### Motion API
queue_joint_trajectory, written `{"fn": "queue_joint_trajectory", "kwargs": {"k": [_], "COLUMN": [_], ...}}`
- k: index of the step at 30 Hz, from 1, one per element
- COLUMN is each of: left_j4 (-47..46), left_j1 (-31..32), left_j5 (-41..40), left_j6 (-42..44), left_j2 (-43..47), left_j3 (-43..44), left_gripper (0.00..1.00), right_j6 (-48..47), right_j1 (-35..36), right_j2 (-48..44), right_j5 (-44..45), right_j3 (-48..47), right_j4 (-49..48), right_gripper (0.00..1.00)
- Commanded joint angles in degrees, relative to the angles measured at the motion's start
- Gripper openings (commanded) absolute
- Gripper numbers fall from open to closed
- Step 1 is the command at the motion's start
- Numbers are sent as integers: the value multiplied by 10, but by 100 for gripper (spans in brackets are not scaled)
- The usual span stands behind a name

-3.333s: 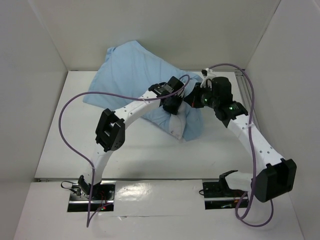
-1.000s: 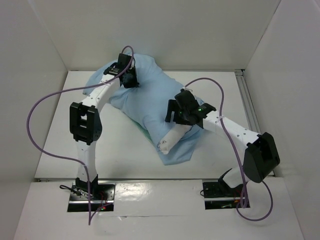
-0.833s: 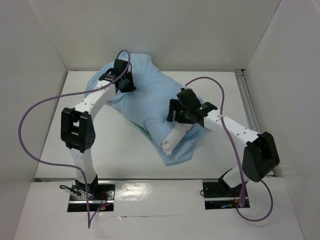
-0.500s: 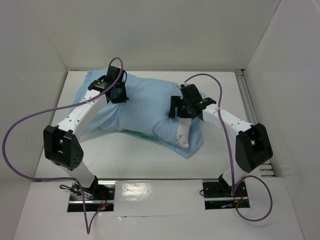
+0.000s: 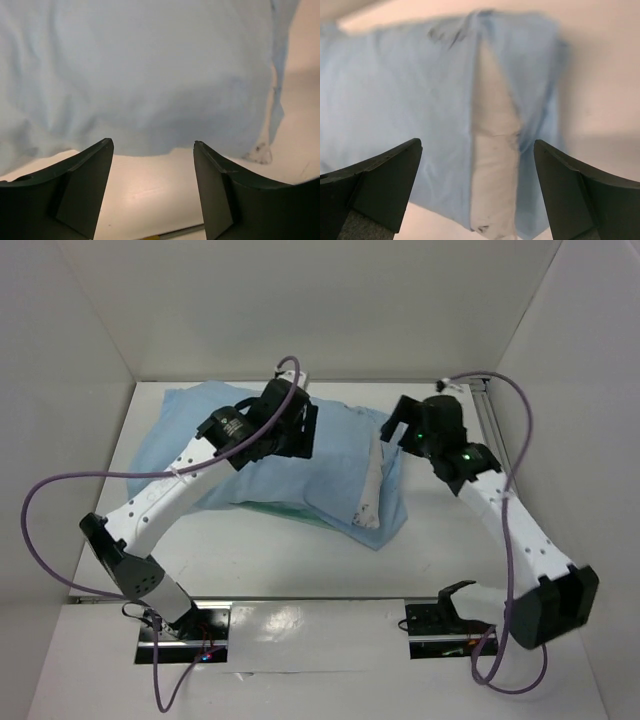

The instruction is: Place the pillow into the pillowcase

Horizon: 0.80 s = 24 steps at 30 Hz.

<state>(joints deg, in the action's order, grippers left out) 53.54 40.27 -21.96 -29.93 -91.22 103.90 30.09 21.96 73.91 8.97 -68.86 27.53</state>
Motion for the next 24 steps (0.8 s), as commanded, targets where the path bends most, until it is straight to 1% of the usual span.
{"fn": "queue_joint_trajectory", "kwargs": {"k": [1,3,4,5,6,7,8,9,10,14,17,20,21,23,24], "left_j4": [19,19,19,19,32,42,47,47,40,20,20,20,20,20,15], "left_j1": [52,83,118,135,151,174,183,190,198,204,204,204,204,198,198], "left_j5": [-42,-14,-13,-13,-40,-58,-75,-100,-106,-113,-104,-123,-147,-155,-164], "left_j6": [32,51,64,64,64,64,64,64,64,74,80,80,80,80,74], "left_j2": [-2,-35,-78,-104,-129,-178,-199,-214,-228,-277,-309,-352,-364,-401,-411], "left_j3": [24,57,70,105,127,148,178,189,198,237,248,248,248,248,243], "left_gripper": [78,78,84,87,89,92,92,93,93,95,100,100,100,100,98], "right_j6": [80,115,123,128,133,133,133,133,133,123,117,117,117,117,117], "right_j1": [-52,-94,-110,-124,-152,-163,-173,-188,-195,-214,-226,-226,-226,-226,-226], "right_j2": [-79,-93,-100,-100,-100,-111,-118,-124,-133,-164,-164,-170,-170,-170,-170], "right_j5": [71,71,64,53,41,19,11,5,-1,-12,-7,-7,-7,-7,-7], "right_j3": [49,84,93,103,120,129,138,154,161,176,181,187,192,192,192], "right_j4": [35,61,71,83,89,89,89,89,94,128,141,147,147,147,147], "right_gripper": [100,100,100,100,100,100,100,100,100,100,100,100,100,100,100]}}
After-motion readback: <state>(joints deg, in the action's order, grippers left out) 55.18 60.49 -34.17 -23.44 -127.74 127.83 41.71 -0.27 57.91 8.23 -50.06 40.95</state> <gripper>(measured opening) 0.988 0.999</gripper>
